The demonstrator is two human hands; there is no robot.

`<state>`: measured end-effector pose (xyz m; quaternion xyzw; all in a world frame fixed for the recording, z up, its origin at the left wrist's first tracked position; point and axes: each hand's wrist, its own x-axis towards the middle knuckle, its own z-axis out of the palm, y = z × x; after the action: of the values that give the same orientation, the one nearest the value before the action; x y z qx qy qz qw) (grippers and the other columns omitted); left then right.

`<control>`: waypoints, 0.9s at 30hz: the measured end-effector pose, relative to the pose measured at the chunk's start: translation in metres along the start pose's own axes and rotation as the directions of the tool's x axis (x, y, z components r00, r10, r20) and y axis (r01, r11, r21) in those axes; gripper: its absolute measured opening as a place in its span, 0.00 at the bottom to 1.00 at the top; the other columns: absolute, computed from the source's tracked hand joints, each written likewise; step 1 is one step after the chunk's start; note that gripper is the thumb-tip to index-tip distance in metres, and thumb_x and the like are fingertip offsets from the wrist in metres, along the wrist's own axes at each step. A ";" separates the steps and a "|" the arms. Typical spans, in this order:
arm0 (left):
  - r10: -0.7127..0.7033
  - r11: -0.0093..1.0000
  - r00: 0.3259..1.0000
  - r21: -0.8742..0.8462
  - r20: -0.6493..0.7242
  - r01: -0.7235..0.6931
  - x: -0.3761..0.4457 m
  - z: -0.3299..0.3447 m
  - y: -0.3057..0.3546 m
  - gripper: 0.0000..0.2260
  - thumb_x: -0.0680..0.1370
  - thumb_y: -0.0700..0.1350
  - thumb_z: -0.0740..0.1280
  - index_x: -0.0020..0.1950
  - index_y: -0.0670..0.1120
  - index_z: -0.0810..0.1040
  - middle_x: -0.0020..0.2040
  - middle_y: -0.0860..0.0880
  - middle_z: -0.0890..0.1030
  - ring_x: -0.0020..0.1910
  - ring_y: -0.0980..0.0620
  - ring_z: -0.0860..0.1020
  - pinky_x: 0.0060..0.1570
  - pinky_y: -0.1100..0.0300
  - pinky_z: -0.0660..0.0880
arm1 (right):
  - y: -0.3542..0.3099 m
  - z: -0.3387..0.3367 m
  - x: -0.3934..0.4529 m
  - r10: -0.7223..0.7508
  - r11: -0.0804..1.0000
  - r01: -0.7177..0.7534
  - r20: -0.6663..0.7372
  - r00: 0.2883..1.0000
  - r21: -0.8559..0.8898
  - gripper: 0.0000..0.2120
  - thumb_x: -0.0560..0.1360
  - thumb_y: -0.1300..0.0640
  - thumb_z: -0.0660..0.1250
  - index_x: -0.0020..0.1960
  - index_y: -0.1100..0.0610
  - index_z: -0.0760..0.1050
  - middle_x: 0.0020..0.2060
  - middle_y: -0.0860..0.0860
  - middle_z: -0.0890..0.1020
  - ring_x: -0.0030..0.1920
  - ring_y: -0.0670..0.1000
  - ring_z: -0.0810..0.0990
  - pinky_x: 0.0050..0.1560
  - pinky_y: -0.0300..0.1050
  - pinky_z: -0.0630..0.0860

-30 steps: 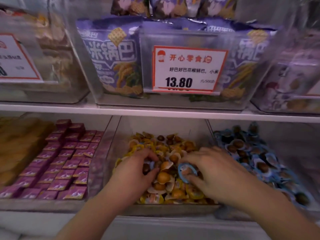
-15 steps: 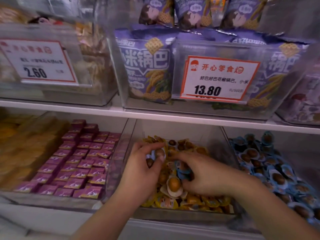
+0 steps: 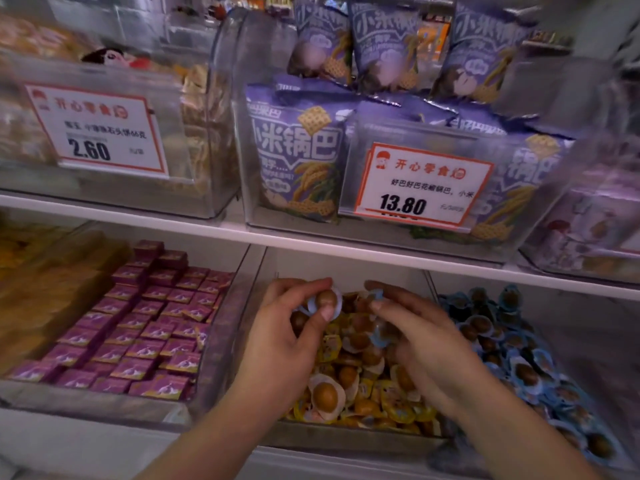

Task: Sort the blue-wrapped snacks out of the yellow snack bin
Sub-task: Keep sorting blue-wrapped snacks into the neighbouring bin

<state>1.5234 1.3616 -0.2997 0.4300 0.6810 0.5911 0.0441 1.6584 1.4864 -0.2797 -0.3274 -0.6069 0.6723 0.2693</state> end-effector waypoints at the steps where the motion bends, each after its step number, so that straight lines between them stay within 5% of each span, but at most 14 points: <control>1: 0.042 0.999 0.999 -0.012 -0.015 -0.043 -0.003 0.005 0.007 0.13 0.78 0.41 0.70 0.59 0.56 0.80 0.55 0.54 0.75 0.55 0.64 0.75 0.51 0.77 0.67 | -0.001 0.003 -0.006 0.131 0.946 -0.159 0.114 0.985 0.284 0.15 0.79 0.56 0.64 0.63 0.58 0.80 0.59 0.60 0.82 0.60 0.57 0.80 0.55 0.52 0.76; 3: 0.129 0.991 0.991 -0.039 0.020 -0.128 -0.010 0.020 0.019 0.14 0.77 0.42 0.69 0.59 0.58 0.79 0.55 0.56 0.73 0.57 0.62 0.75 0.54 0.75 0.68 | -0.001 0.008 -0.022 0.176 0.778 -0.349 0.353 0.919 0.521 0.20 0.78 0.52 0.60 0.63 0.63 0.78 0.63 0.63 0.79 0.63 0.60 0.78 0.56 0.55 0.74; 5: 0.193 0.981 0.976 0.006 0.097 -0.195 -0.016 0.035 0.026 0.14 0.77 0.47 0.67 0.61 0.60 0.77 0.57 0.60 0.71 0.58 0.58 0.74 0.57 0.68 0.69 | -0.001 0.008 -0.031 0.129 0.722 -0.375 0.420 0.898 0.581 0.21 0.80 0.49 0.57 0.60 0.60 0.81 0.62 0.60 0.81 0.63 0.57 0.79 0.58 0.53 0.76; 9: 0.284 0.910 0.934 0.246 0.217 -0.333 -0.015 0.051 0.026 0.16 0.80 0.57 0.58 0.65 0.56 0.75 0.59 0.57 0.72 0.60 0.52 0.72 0.60 0.51 0.71 | -0.006 -0.004 -0.040 0.124 0.834 -0.229 0.232 0.965 0.503 0.15 0.80 0.52 0.63 0.60 0.60 0.81 0.56 0.57 0.84 0.55 0.54 0.84 0.46 0.48 0.81; 12: 0.279 0.916 0.896 0.185 0.344 -0.356 -0.016 0.060 0.019 0.20 0.81 0.58 0.54 0.71 0.56 0.69 0.66 0.56 0.69 0.67 0.56 0.68 0.64 0.53 0.68 | -0.004 -0.017 -0.045 0.113 0.932 -0.146 0.117 0.987 0.332 0.06 0.80 0.57 0.66 0.51 0.58 0.80 0.38 0.53 0.83 0.39 0.50 0.83 0.33 0.45 0.76; 18: 0.340 0.917 0.799 0.012 0.496 -0.398 -0.018 0.062 0.023 0.31 0.80 0.65 0.55 0.80 0.56 0.52 0.76 0.57 0.62 0.75 0.55 0.63 0.70 0.55 0.66 | -0.006 -0.038 -0.055 0.037 0.974 -0.035 -0.007 0.999 0.225 0.10 0.78 0.68 0.65 0.54 0.60 0.83 0.49 0.59 0.86 0.52 0.56 0.85 0.52 0.48 0.81; 21: 0.402 0.897 0.778 -0.034 0.482 -0.442 -0.021 0.064 0.028 0.30 0.81 0.62 0.56 0.80 0.53 0.55 0.77 0.55 0.62 0.76 0.54 0.63 0.71 0.61 0.61 | -0.013 -0.059 -0.051 0.000 0.970 0.015 -0.059 0.998 0.242 0.08 0.78 0.65 0.67 0.55 0.61 0.81 0.50 0.61 0.85 0.51 0.58 0.85 0.44 0.48 0.82; 24: 0.349 0.919 0.847 0.032 0.401 -0.394 -0.016 0.067 0.025 0.24 0.81 0.59 0.57 0.76 0.53 0.65 0.73 0.57 0.67 0.72 0.59 0.67 0.69 0.66 0.62 | -0.022 -0.103 -0.042 -0.047 0.980 0.072 -0.136 0.990 0.183 0.05 0.78 0.64 0.67 0.52 0.62 0.79 0.51 0.62 0.85 0.49 0.60 0.85 0.35 0.47 0.79; 27: 0.307 0.891 0.850 0.186 0.427 -0.415 -0.004 0.067 0.014 0.19 0.81 0.57 0.56 0.64 0.53 0.78 0.64 0.58 0.75 0.64 0.57 0.74 0.64 0.59 0.70 | -0.027 -0.162 -0.041 -0.133 0.973 0.099 -0.154 0.979 -0.209 0.07 0.77 0.63 0.69 0.49 0.54 0.83 0.51 0.56 0.86 0.55 0.56 0.84 0.52 0.52 0.79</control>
<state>1.5716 1.4097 -0.3094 0.6610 0.6391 0.3931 0.0052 1.8079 1.5627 -0.2562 -0.3719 -0.6648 0.5610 0.3240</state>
